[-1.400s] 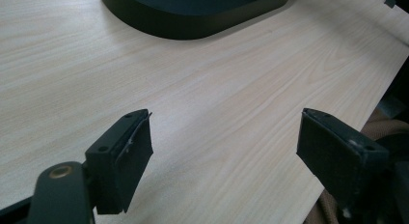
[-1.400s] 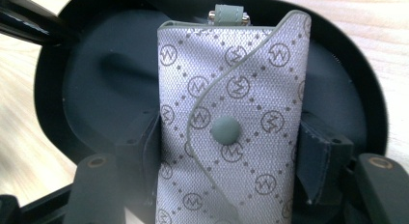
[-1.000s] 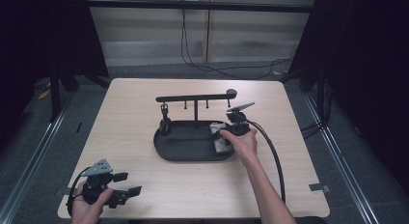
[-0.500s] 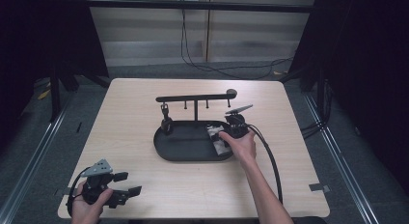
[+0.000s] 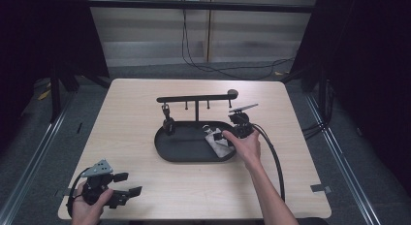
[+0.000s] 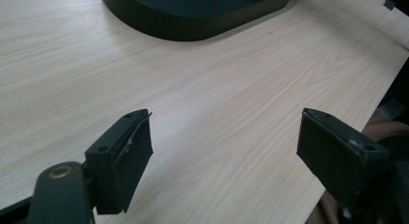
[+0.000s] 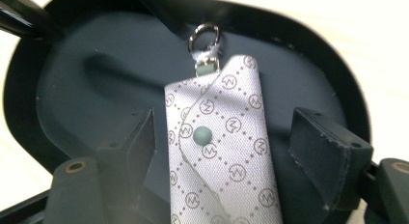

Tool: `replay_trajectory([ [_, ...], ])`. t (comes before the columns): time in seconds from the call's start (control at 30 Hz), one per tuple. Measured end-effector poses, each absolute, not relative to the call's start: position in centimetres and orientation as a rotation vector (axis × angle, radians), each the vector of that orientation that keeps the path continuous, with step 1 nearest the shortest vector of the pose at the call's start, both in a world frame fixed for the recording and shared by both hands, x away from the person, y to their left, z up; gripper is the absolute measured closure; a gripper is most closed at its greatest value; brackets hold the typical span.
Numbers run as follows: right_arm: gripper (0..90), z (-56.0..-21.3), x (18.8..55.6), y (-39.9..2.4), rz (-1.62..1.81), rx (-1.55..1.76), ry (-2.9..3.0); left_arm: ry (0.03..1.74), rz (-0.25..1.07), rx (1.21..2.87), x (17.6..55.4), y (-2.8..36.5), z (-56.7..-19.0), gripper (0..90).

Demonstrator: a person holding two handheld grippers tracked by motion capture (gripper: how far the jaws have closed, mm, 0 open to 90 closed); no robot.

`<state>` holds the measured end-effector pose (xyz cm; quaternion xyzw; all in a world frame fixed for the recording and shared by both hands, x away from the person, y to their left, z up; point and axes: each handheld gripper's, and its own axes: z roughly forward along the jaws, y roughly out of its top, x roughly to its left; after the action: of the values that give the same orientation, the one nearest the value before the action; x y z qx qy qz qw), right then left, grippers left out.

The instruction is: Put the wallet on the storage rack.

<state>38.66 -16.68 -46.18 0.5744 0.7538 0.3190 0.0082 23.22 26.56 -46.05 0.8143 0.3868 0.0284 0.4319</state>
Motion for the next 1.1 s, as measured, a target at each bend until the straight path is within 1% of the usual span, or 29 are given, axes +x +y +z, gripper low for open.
replay_trajectory([
  [0.27,24.7,-45.5,37.9,-17.1,1.064,1.734,2.328,0.968,0.072,2.029,23.2,26.7,-46.1,19.7],
  [0.37,21.4,-45.5,37.4,-17.5,1.082,1.735,2.316,0.965,0.064,2.038,23.3,26.6,-46.1,19.8],
  [0.5,21.1,-45.3,36.7,-18.2,1.094,1.728,2.301,0.967,0.07,2.044,23.3,26.6,-46.2,19.8],
  [0.7,20.4,-44.6,35.3,-19.8,1.098,1.702,2.27,0.996,0.077,2.036,23.4,26.8,-46.2,19.8],
  [0.77,21.9,-44.5,34.8,-20.3,1.124,1.701,2.251,1.011,0.076,2.023,23.4,26.8,-46.2,19.8],
  [0.93,22.5,-44.3,33.3,-21.3,1.135,1.679,2.237,1.014,0.085,2.016,23.4,27.0,-46.1,19.8],
  [1.1,21.2,-44.1,31.5,-22.3,1.119,1.638,2.22,1.014,0.084,2.021,23.4,26.9,-46.1,19.8],
])
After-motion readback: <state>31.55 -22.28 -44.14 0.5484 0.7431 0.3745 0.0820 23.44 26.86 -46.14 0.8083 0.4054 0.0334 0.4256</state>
